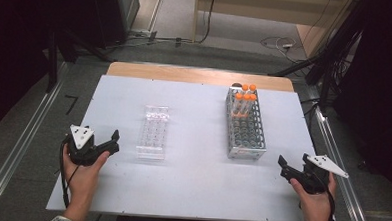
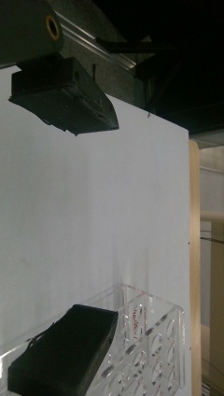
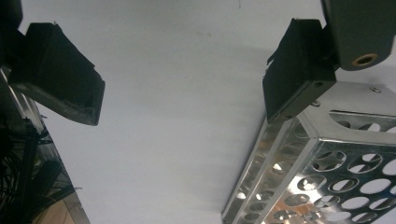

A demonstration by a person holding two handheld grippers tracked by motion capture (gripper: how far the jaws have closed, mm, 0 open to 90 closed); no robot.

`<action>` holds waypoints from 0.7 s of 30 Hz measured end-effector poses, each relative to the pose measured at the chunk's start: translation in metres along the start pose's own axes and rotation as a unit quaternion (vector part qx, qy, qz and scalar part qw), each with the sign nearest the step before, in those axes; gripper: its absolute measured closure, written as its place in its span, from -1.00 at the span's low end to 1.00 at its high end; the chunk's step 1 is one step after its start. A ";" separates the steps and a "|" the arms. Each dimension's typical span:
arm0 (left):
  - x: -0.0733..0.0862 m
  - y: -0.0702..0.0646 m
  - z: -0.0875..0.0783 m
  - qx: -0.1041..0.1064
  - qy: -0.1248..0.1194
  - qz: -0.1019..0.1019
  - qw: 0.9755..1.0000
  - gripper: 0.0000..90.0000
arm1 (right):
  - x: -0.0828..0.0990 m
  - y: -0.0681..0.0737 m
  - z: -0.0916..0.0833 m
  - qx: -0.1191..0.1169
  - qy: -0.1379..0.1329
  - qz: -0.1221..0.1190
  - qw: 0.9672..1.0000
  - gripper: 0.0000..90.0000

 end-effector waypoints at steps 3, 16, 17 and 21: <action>0.000 0.000 0.000 -0.001 -0.003 0.001 1.000 -0.80 | -0.002 0.001 0.000 -0.001 -0.003 0.001 1.000 -0.74; 0.000 0.000 0.001 0.000 -0.005 -0.001 1.000 -0.80 | -0.010 0.004 0.003 -0.014 -0.011 0.008 1.000 -0.73; 0.000 0.000 0.001 0.001 -0.005 -0.001 1.000 -0.80 | -0.010 0.004 0.003 -0.014 -0.011 0.008 1.000 -0.73; 0.000 0.000 0.001 0.001 -0.007 -0.001 1.000 -0.80 | -0.013 0.007 0.004 -0.019 -0.013 0.006 1.000 -0.73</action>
Point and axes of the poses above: each handheld gripper's, and its own axes: z roughly forward along the jaws, x roughly out of its underside, y roughly to its left, the point moved 1 cm from there along z, roughly forward along the jaws, and after that the axes turned 4 degrees about x, right-handed, at the moved point
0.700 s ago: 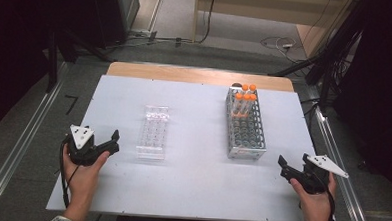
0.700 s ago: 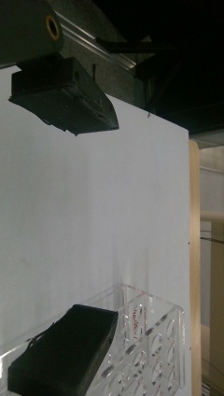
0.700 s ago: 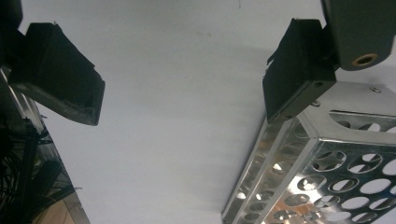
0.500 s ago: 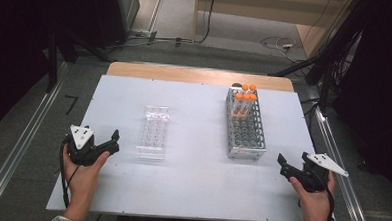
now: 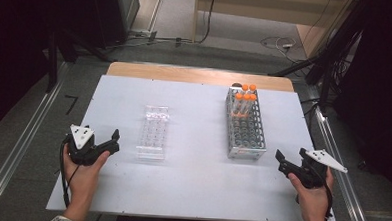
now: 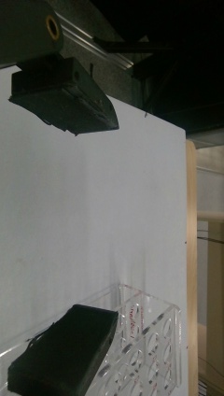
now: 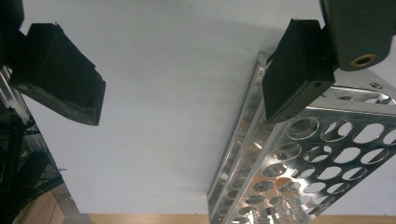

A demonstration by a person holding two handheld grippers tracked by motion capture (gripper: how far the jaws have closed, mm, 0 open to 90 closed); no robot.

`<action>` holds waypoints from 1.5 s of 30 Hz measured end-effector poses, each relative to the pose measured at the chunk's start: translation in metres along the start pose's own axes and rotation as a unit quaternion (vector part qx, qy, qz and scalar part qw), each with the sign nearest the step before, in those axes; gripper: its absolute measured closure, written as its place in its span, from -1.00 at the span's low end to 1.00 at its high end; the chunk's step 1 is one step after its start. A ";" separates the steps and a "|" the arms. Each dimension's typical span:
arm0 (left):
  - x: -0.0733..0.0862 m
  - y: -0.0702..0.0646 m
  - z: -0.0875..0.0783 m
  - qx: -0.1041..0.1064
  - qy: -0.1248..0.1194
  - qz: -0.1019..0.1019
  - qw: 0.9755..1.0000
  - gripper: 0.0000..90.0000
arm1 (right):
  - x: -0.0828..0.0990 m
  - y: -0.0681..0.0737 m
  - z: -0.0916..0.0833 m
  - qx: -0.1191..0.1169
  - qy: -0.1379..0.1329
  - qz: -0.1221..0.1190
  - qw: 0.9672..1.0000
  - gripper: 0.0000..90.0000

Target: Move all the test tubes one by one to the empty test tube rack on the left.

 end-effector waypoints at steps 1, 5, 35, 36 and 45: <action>0.000 0.000 0.000 0.000 0.000 0.000 1.000 -0.80 | 0.000 0.000 0.000 -0.001 0.000 0.000 1.000 -0.73; 0.000 0.000 0.000 -0.001 0.001 -0.001 1.000 -0.80 | -0.002 0.002 0.001 -0.004 -0.002 0.000 1.000 -0.73; 0.000 0.002 0.001 -0.006 0.002 -0.002 1.000 -0.80 | -0.035 0.025 0.031 -0.030 -0.014 -0.019 0.999 -0.68; 0.001 0.002 0.001 -0.006 0.002 -0.003 1.000 -0.80 | -0.037 0.026 0.033 -0.031 -0.015 -0.022 0.999 -0.67; 0.001 0.004 0.001 -0.006 0.003 -0.008 1.000 -0.80 | -0.058 0.041 0.058 -0.034 -0.022 -0.034 0.999 -0.53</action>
Point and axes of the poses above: each handheld gripper's, and its own axes: z roughly forward along the jaws, x roughly out of its underside, y roughly to its left, the point moved 1 cm from there along z, roughly forward along the jaws, and after that the axes turned 4 degrees about x, right-handed, at the moved point
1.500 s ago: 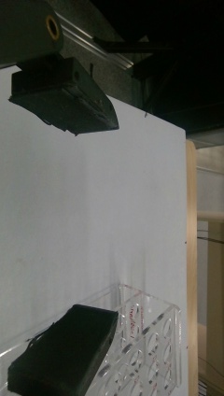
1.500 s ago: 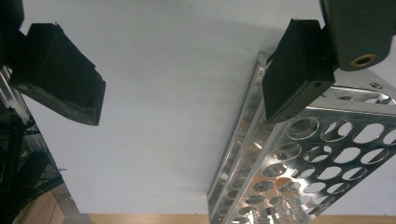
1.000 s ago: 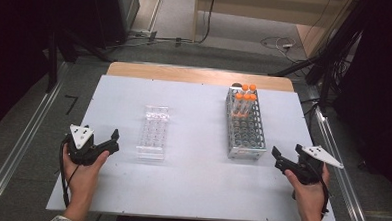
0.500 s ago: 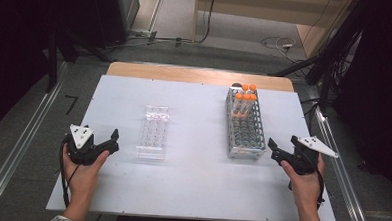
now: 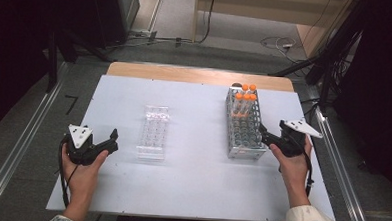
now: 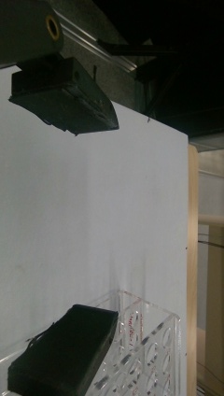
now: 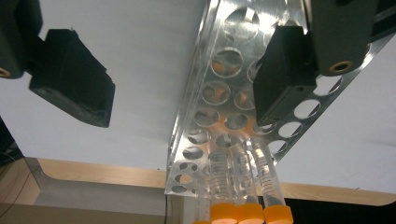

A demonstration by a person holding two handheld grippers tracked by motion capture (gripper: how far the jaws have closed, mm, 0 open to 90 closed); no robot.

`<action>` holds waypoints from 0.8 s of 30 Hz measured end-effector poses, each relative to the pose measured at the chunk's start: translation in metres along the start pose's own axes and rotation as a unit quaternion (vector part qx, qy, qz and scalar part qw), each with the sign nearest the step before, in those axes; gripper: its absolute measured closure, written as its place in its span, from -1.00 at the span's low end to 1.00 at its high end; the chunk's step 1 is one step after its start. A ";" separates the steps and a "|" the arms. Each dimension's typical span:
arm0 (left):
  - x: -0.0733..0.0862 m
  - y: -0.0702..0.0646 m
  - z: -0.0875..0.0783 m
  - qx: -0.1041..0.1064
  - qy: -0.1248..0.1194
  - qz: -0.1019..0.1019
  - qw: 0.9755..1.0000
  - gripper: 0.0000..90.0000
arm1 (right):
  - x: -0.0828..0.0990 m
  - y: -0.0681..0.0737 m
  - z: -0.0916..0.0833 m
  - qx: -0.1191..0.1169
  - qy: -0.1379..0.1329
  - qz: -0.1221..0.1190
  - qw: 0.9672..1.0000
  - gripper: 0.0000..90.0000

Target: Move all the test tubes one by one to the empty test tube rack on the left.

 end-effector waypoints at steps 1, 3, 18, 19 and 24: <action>0.000 0.000 0.000 0.000 0.000 0.000 1.000 -0.80 | -0.002 0.001 0.004 -0.001 0.001 -0.003 1.000 -0.51; 0.000 0.000 0.000 0.001 0.000 -0.001 1.000 -0.80 | -0.004 0.003 0.010 -0.002 0.004 -0.007 1.000 -0.48; 0.000 -0.002 0.002 0.003 0.003 0.001 1.000 -0.80 | -0.027 0.008 0.045 -0.021 0.007 -0.030 0.999 -0.20; 0.000 -0.002 0.002 0.003 0.003 0.001 1.000 -0.80 | -0.028 0.009 0.048 -0.020 0.008 -0.031 0.999 -0.16; 0.000 -0.002 0.003 0.005 0.004 0.001 1.000 -0.80 | -0.028 0.011 0.061 -0.030 0.022 -0.032 0.999 0.02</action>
Point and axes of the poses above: each handheld gripper's, and its own axes: z roughly forward along the jaws, x roughly out of its underside, y roughly to its left, the point moved 1 cm from there along z, roughly forward along the jaws, and after that the axes turned 4 degrees about x, right-handed, at the moved point
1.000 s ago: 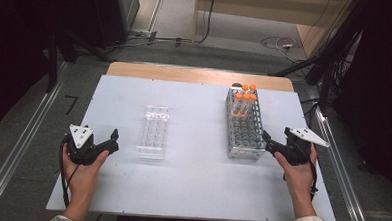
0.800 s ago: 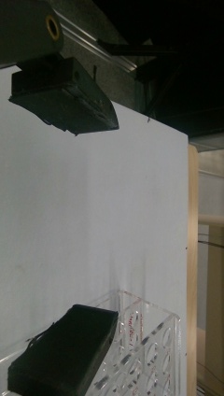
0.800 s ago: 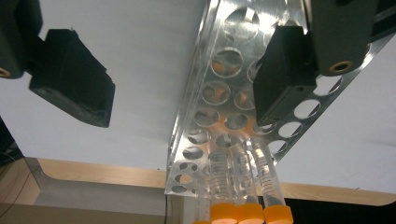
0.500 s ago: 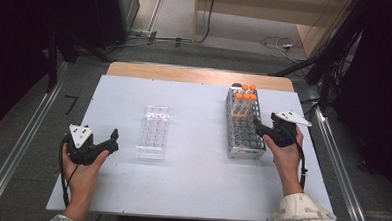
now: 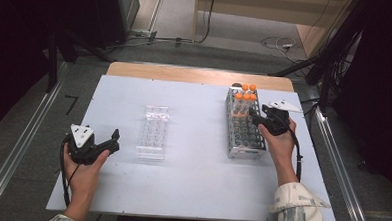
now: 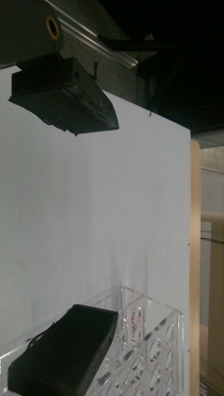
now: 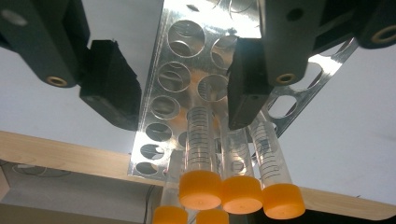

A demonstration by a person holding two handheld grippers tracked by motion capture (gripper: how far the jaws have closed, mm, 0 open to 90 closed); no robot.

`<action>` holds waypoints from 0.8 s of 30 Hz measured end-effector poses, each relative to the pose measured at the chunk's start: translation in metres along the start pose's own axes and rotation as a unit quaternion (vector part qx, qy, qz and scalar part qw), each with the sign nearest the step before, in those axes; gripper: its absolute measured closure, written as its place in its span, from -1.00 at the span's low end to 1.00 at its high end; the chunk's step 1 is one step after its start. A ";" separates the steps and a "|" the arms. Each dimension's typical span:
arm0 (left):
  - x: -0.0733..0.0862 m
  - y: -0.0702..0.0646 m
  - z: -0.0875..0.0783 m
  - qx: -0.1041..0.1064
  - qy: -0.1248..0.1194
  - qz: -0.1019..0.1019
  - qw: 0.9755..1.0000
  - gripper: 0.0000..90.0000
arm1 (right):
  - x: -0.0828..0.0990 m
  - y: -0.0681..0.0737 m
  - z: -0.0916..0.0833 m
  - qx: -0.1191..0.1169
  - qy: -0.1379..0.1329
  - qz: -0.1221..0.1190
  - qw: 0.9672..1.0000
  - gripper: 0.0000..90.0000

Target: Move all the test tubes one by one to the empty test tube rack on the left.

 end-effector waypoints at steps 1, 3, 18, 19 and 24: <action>0.000 0.000 0.000 0.000 0.000 -0.001 1.000 -0.80 | 0.000 0.000 0.002 -0.002 -0.001 0.000 1.000 0.05; 0.000 0.000 0.000 0.000 0.001 -0.001 1.000 -0.80 | -0.001 0.000 0.004 -0.003 -0.002 -0.002 1.000 0.10; 0.000 0.000 0.001 0.001 0.001 0.001 1.000 -0.80 | -0.010 -0.001 0.020 -0.020 0.012 -0.030 0.999 0.33; 0.000 0.000 0.001 0.001 0.002 0.001 1.000 -0.80 | -0.011 0.000 0.021 -0.021 0.013 -0.029 0.999 0.35; 0.000 0.000 0.001 0.002 0.001 0.000 1.000 -0.80 | -0.012 -0.002 0.025 -0.028 0.020 -0.027 0.999 0.42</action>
Point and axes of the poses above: each handheld gripper's, and its own axes: z roughly forward along the jaws, x roughly out of its underside, y roughly to its left, the point moved 1 cm from there along z, roughly forward along the jaws, and after that the axes turned 4 degrees about x, right-handed, at the moved point
